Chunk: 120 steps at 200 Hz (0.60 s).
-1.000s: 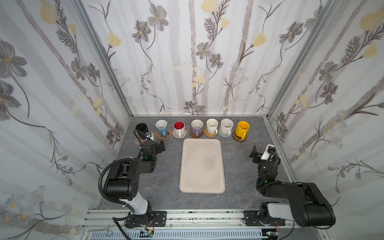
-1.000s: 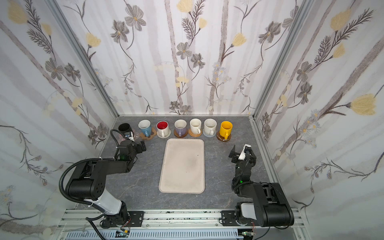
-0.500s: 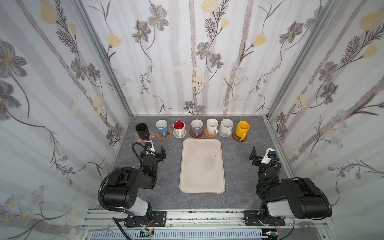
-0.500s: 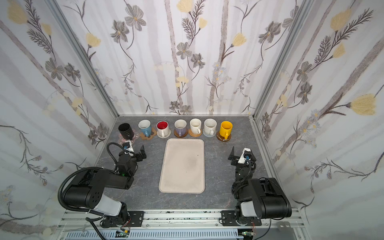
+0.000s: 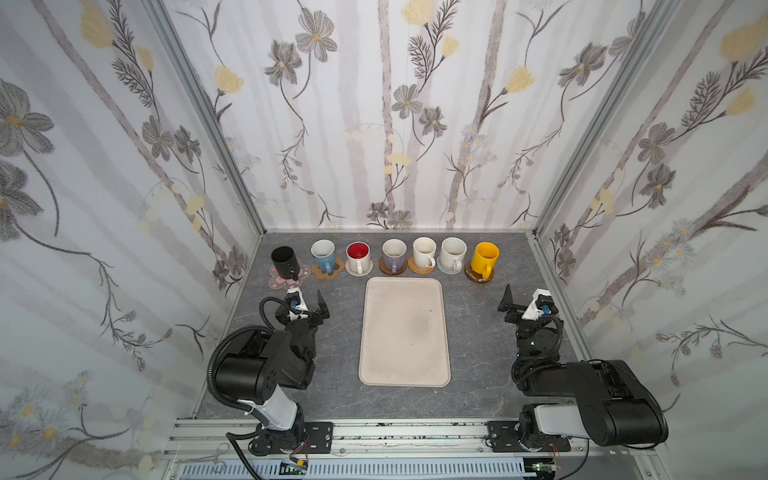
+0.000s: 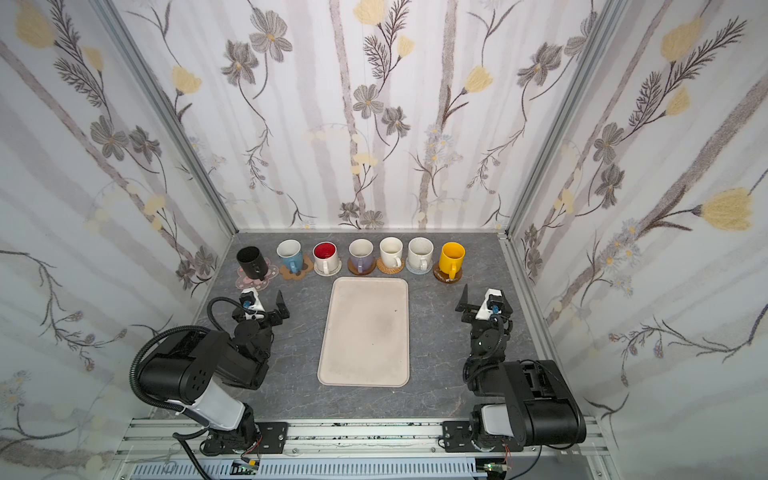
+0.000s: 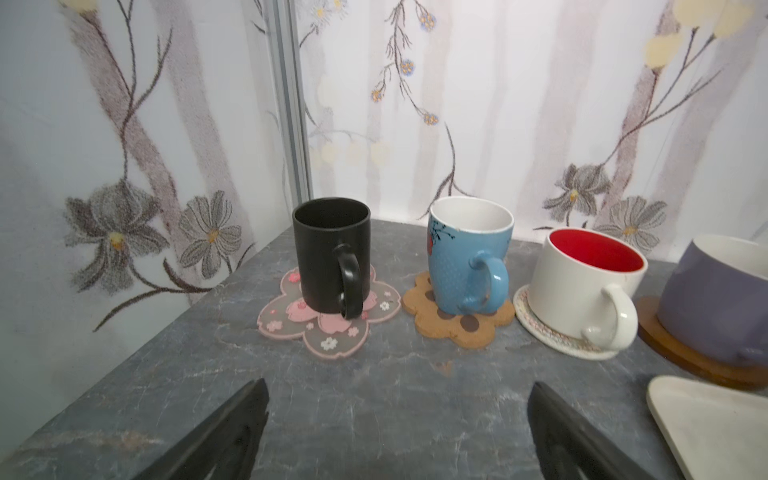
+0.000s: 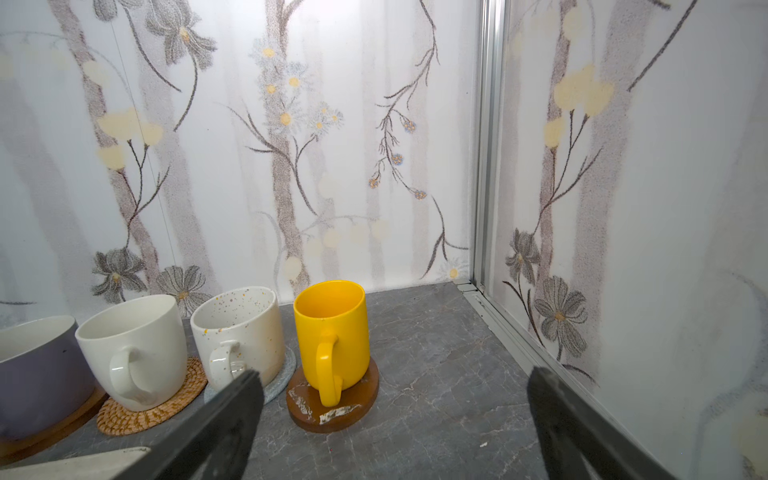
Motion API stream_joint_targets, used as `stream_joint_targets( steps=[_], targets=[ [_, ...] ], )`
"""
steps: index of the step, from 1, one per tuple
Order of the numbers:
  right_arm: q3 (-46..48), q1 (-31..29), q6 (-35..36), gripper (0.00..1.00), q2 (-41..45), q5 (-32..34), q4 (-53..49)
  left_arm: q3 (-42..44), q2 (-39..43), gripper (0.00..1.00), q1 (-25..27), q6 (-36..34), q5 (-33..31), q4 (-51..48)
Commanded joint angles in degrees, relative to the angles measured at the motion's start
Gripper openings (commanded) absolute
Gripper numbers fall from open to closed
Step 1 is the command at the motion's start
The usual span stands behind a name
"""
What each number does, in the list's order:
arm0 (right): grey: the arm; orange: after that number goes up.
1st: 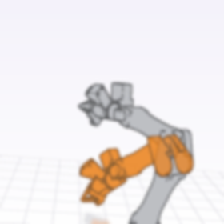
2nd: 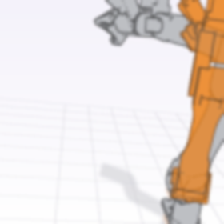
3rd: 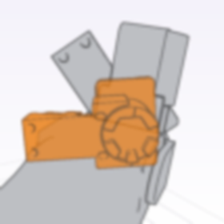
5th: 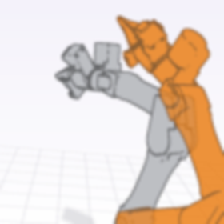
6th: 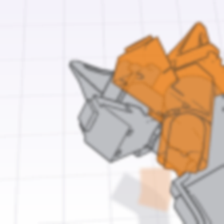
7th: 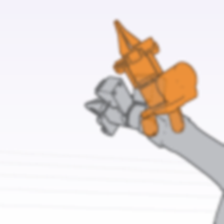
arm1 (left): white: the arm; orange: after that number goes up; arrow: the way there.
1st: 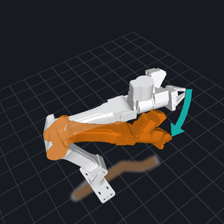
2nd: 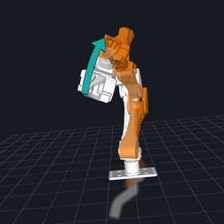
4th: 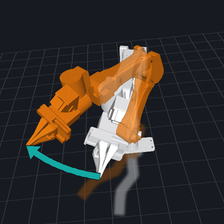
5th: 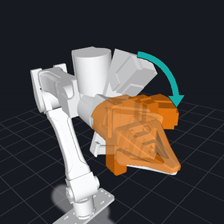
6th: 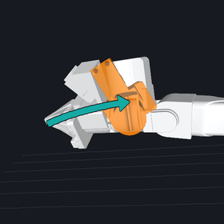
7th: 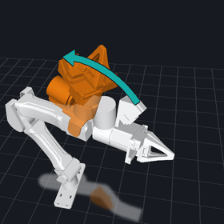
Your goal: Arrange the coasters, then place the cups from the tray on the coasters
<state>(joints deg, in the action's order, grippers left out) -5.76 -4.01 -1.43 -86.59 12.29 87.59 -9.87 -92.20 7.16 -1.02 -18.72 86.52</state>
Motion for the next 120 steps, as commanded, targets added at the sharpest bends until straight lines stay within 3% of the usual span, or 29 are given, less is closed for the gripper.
stream_joint_targets(
  steps=[1, 40, 120],
  targets=[
    [-3.90, -0.03, 0.47, 1.00, 0.12, -0.15, -8.62, -2.54, 0.77, 1.00, -2.09, 2.55, 4.87, -6.15],
    [-5.62, 1.28, -1.03, 1.00, 0.01, -1.03, -12.17, -3.78, 1.11, 1.00, -4.25, 4.17, 8.74, -9.28],
    [-5.42, 1.28, -1.04, 1.00, 0.10, -1.07, -11.74, -3.67, 1.35, 1.00, -4.26, 4.18, 8.79, -9.38]
  ],
)
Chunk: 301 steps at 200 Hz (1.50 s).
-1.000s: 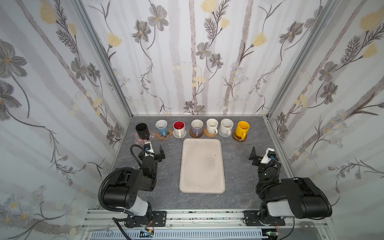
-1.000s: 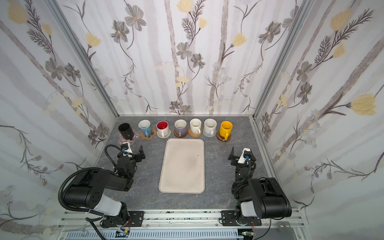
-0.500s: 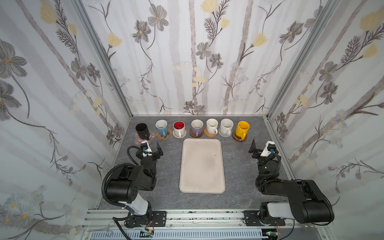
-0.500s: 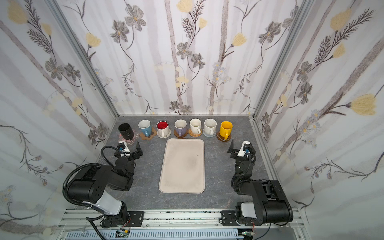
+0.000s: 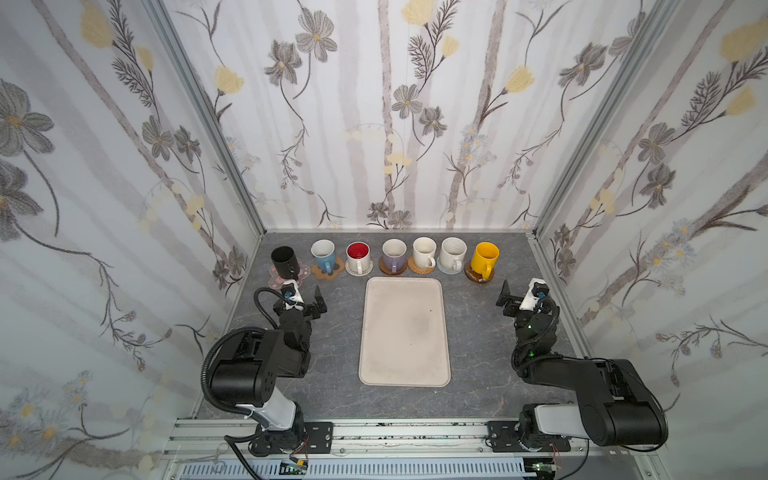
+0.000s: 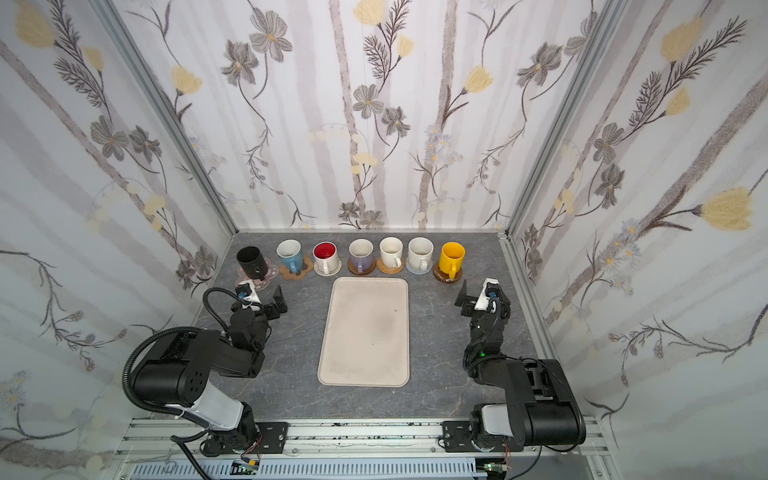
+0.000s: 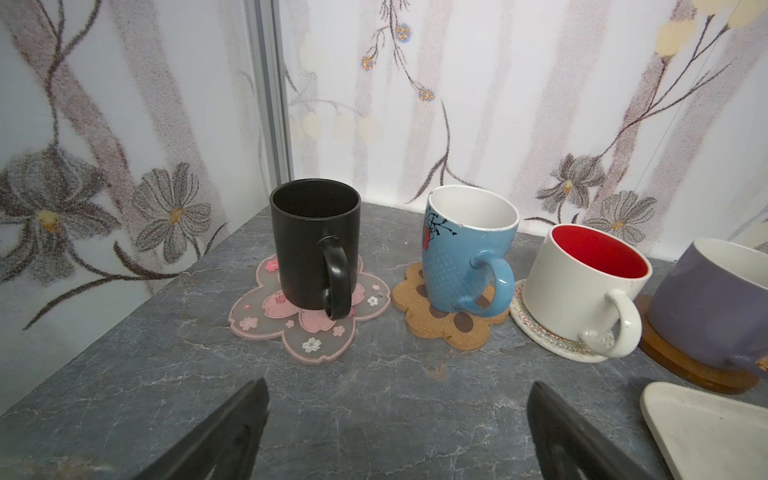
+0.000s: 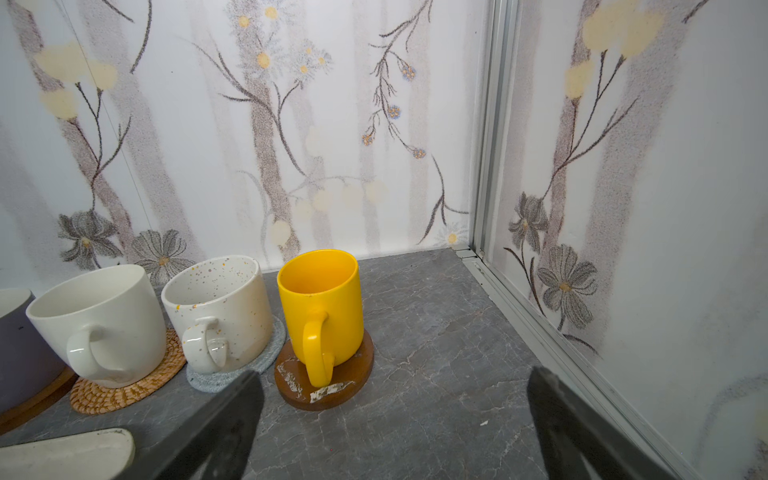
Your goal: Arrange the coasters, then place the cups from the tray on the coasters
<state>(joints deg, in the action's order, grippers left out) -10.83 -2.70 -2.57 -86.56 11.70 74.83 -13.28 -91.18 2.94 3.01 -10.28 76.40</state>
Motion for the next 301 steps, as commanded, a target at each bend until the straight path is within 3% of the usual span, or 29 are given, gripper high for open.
stream_joint_targets(
  steps=[1, 301],
  targets=[
    [-0.38, -0.03, 0.10, 1.00, 0.08, -0.47, 0.98, -0.26, 0.31, 1.00, -0.04, 0.16, 0.35, 0.71],
    [-0.46, -0.03, 0.20, 1.00, 0.08, -0.54, 0.90, -0.41, 0.21, 1.00, 0.05, 0.11, 0.26, 0.64]
  ],
)
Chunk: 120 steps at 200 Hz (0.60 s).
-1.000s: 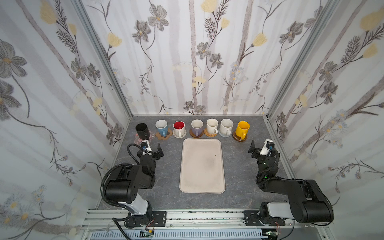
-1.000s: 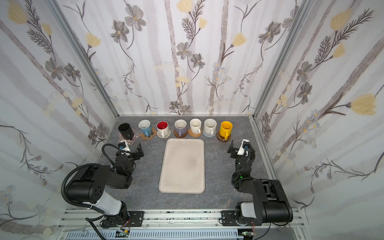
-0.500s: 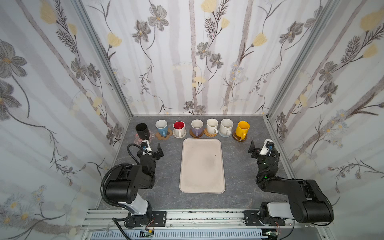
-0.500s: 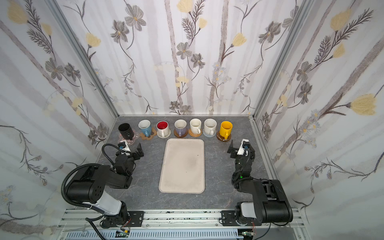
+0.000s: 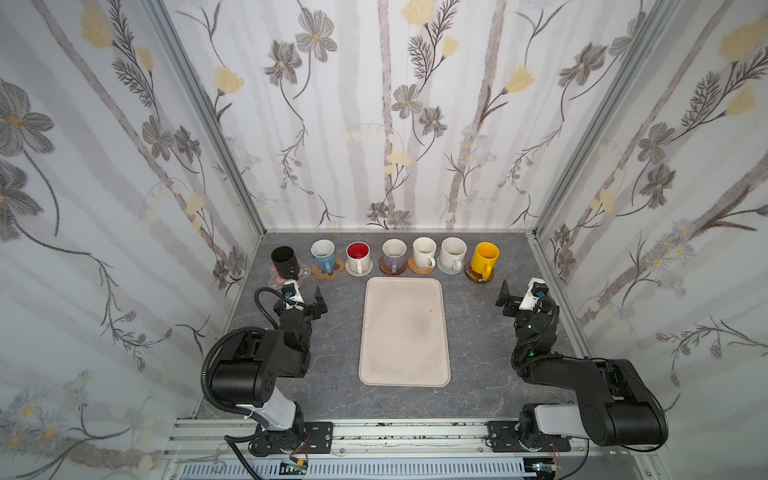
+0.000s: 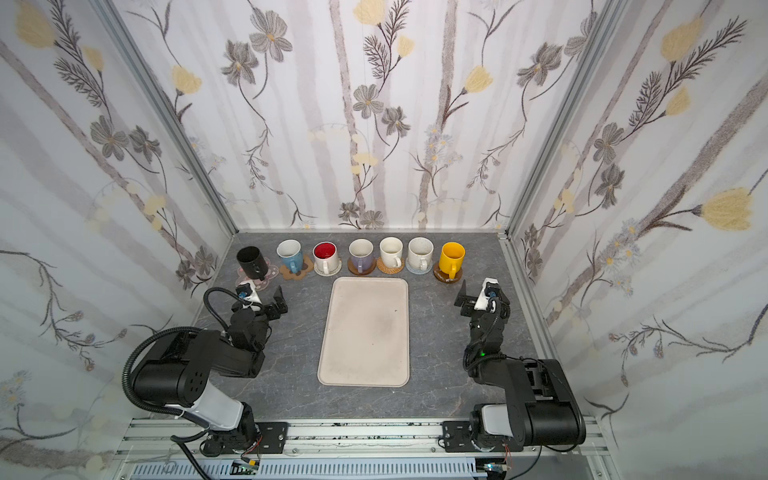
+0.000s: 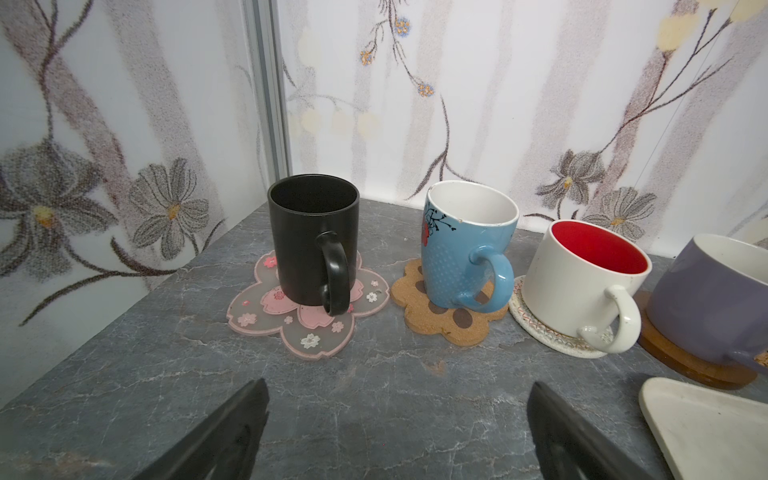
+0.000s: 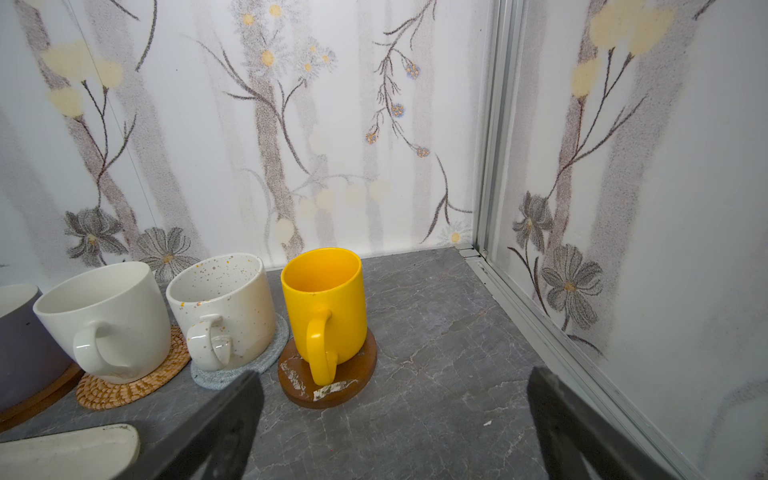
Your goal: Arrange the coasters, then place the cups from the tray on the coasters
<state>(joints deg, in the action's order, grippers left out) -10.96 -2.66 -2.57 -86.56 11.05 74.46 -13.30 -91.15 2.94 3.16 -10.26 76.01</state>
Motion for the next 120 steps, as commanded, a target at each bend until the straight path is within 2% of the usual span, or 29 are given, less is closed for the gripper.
stream_joint_targets(
  steps=[1, 39, 90, 120],
  targets=[
    [-0.31, -0.07, 0.20, 1.00, 0.04, 0.11, 1.20, -0.40, 0.19, 1.00, 0.00, -0.02, 0.24, 1.05],
    [-0.25, -0.07, 0.22, 1.00, 0.08, 0.20, 1.29, -0.39, 0.19, 1.00, 0.05, -0.01, 0.23, 1.00],
    [-1.32, 0.60, 0.89, 1.00, -0.18, -4.46, -0.48, -0.37, 0.25, 1.00, 0.00, -0.01, 0.24, 1.03],
    [-0.73, 0.62, 0.87, 1.00, 0.08, -4.41, 0.25, -0.25, 0.29, 1.00, -0.04, 0.08, 0.33, 1.00]
  ],
)
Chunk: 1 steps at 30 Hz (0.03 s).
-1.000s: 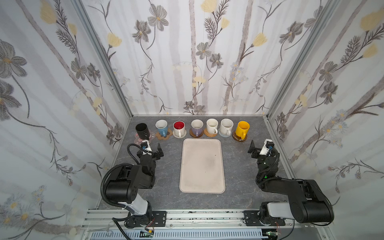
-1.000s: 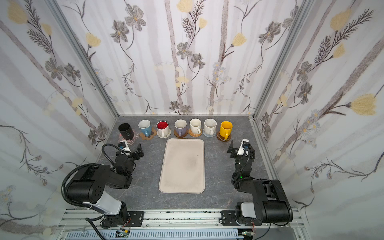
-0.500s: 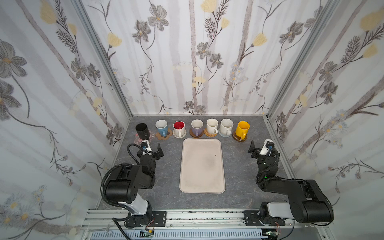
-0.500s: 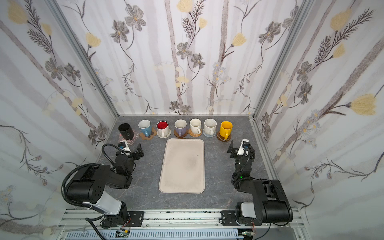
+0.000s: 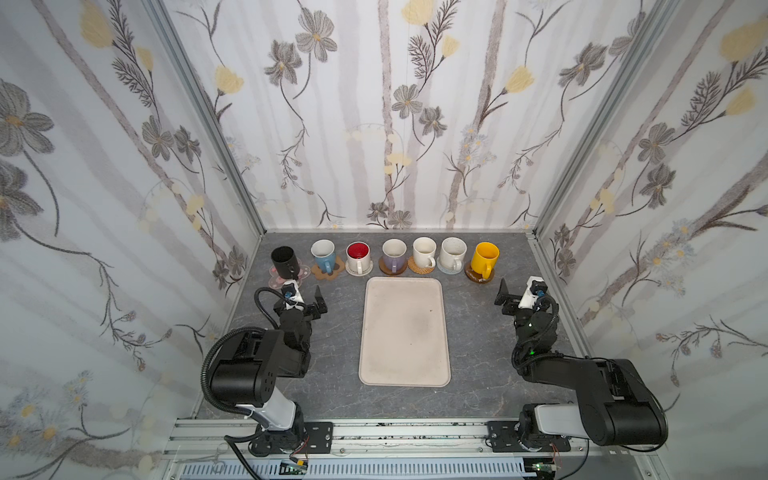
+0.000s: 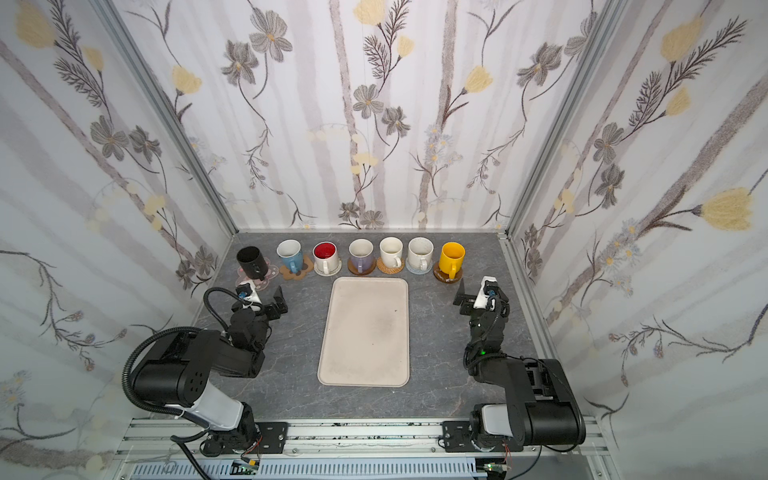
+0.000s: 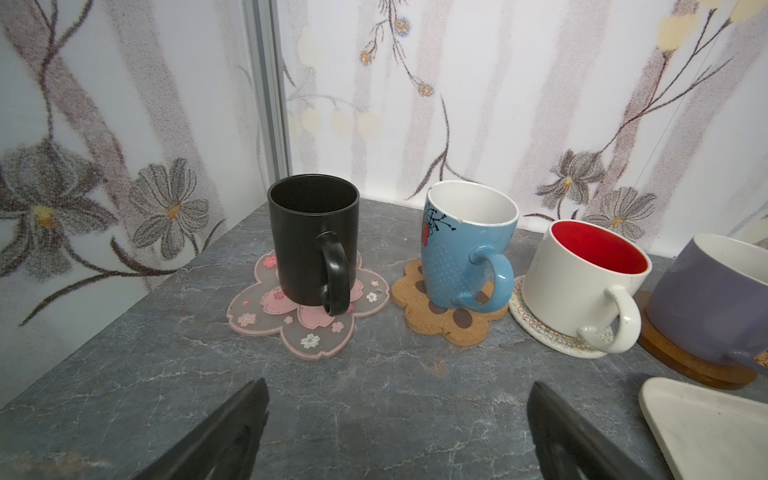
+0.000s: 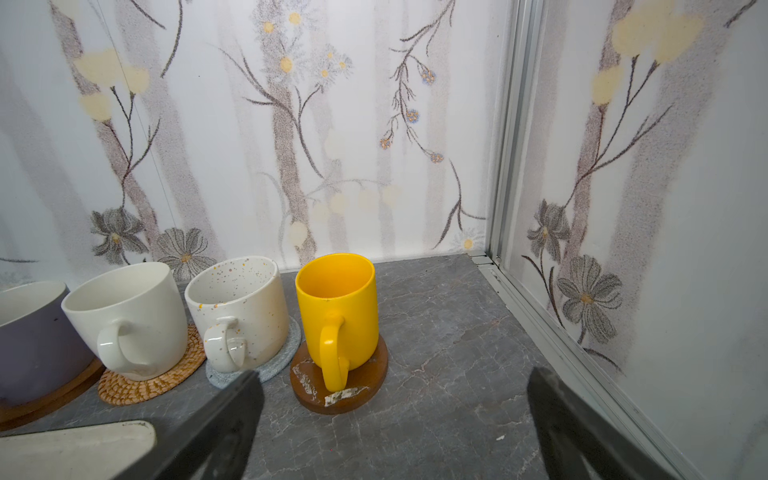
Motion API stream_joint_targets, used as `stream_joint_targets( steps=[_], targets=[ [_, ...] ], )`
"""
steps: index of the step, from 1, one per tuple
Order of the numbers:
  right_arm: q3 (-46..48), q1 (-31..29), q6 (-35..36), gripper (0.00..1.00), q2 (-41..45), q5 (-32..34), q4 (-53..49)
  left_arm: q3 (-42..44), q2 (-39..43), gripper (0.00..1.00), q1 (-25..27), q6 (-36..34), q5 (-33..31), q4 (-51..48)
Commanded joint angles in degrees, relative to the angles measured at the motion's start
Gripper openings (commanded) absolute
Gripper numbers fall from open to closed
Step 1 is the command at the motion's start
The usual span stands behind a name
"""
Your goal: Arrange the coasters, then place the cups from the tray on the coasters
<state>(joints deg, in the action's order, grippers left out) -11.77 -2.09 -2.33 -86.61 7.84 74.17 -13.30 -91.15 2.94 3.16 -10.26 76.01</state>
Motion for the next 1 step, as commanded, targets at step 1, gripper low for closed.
stream_joint_targets(
  steps=[1],
  targets=[
    [0.08, 0.05, 0.63, 1.00, 0.12, -1.20, 0.54, -0.29, 0.28, 1.00, 0.00, 0.04, 0.33, 0.99]
  ],
)
